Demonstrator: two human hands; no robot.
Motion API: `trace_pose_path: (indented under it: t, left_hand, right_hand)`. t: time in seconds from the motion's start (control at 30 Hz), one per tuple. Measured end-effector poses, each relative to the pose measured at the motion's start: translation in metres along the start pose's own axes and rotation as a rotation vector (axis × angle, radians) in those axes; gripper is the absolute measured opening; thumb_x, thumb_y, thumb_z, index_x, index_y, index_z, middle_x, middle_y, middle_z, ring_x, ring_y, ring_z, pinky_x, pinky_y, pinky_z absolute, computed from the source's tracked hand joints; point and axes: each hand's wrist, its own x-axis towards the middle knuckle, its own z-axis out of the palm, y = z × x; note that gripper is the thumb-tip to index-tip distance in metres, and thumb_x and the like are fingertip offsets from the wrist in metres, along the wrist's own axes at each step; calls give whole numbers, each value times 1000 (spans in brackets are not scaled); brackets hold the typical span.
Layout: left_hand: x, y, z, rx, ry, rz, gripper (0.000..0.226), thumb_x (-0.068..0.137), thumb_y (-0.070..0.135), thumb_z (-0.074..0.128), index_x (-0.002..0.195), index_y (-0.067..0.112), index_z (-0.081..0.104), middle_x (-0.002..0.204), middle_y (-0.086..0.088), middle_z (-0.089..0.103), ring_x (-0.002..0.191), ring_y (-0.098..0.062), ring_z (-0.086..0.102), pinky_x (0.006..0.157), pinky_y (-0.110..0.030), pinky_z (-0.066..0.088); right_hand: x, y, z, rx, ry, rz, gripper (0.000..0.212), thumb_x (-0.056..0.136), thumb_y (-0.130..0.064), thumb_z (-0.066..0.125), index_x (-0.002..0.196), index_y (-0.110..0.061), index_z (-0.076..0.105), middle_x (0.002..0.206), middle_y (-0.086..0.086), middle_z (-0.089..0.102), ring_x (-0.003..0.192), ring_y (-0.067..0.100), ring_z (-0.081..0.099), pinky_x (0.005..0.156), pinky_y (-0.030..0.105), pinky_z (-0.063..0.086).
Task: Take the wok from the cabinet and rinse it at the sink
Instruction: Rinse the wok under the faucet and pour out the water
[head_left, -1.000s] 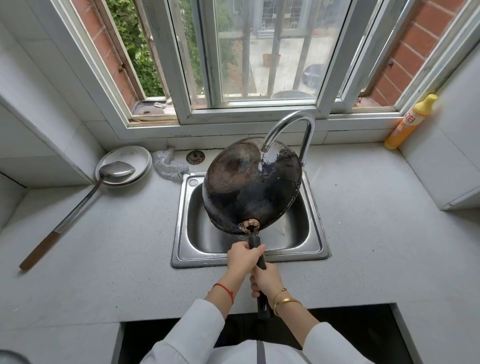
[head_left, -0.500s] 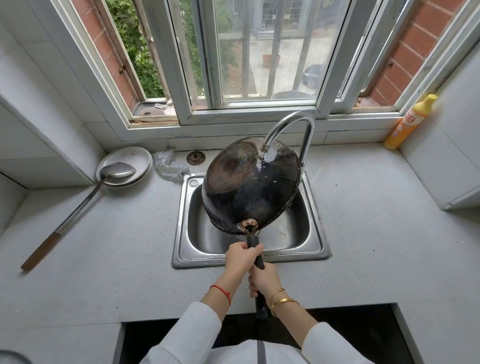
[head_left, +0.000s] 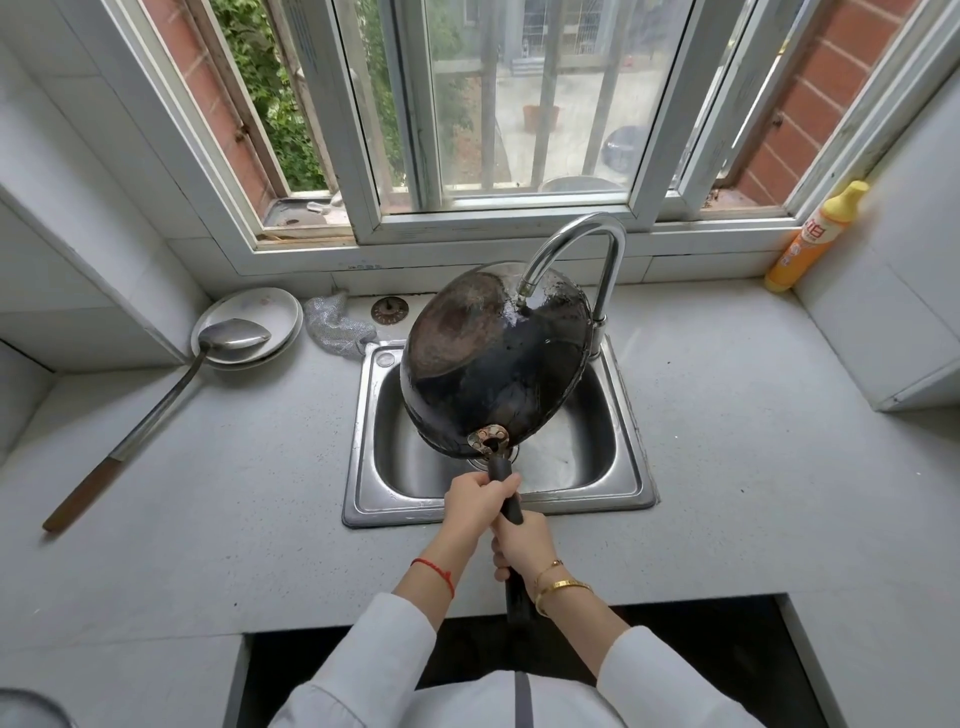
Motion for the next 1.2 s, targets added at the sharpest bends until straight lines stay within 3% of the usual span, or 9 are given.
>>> trace_pose_path:
  t: [0.23, 0.53, 0.67, 0.87, 0.97, 1.07, 1.2]
  left_hand:
    - [-4, 3, -3, -30, -5, 12, 19, 83, 33, 68, 80, 14, 73, 76, 4, 73, 87, -18, 66, 80, -31, 50]
    - [-8, 2, -7, -28, 5, 25, 17, 81, 34, 71, 73, 19, 71, 88, -4, 75, 94, -22, 67, 84, -36, 51]
    - [-9, -3, -2, 50, 27, 51, 16, 78, 38, 74, 74, 22, 70, 81, 3, 74, 88, -16, 67, 86, -36, 54]
    - [-13, 0, -1, 237, 112, 167, 36, 74, 43, 75, 59, 17, 57, 58, 4, 55, 63, -13, 53, 62, -27, 44]
    - [-20, 0, 0, 298, 119, 212, 34, 74, 45, 75, 63, 17, 60, 60, 4, 59, 64, -12, 57, 63, -26, 48]
    - [-27, 2, 2, 337, 141, 254, 37, 73, 46, 76, 59, 17, 58, 55, 6, 57, 55, -7, 54, 52, -19, 41]
    - [-35, 7, 4, 374, 186, 312, 42, 70, 52, 75, 63, 11, 67, 56, 3, 62, 56, -11, 60, 51, -22, 45]
  right_hand:
    - [-4, -4, 3, 13, -4, -3, 24, 94, -22, 52, 74, -9, 51, 51, 3, 39, 39, 13, 34, 39, 21, 33]
    - [-4, -2, 6, 34, -25, 23, 23, 95, -22, 50, 76, -9, 51, 52, 2, 39, 38, 12, 34, 38, 21, 32]
    - [-3, 7, 0, 66, -70, 18, 25, 97, -23, 47, 75, -10, 49, 50, 0, 36, 39, 11, 31, 39, 21, 30]
    - [-2, 9, -6, 105, -128, 29, 32, 99, -26, 47, 70, -12, 45, 51, -1, 34, 39, 10, 30, 38, 21, 30]
    - [-6, 12, -10, 124, -155, 37, 36, 99, -28, 46, 67, -13, 43, 50, -1, 33, 39, 10, 29, 36, 20, 29]
    - [-10, 12, -19, 145, -199, 33, 40, 100, -29, 46, 64, -14, 42, 49, -2, 33, 38, 9, 29, 36, 20, 29]
    - [-12, 13, -28, 173, -245, 29, 43, 99, -32, 47, 60, -15, 41, 49, -2, 31, 37, 9, 27, 34, 19, 27]
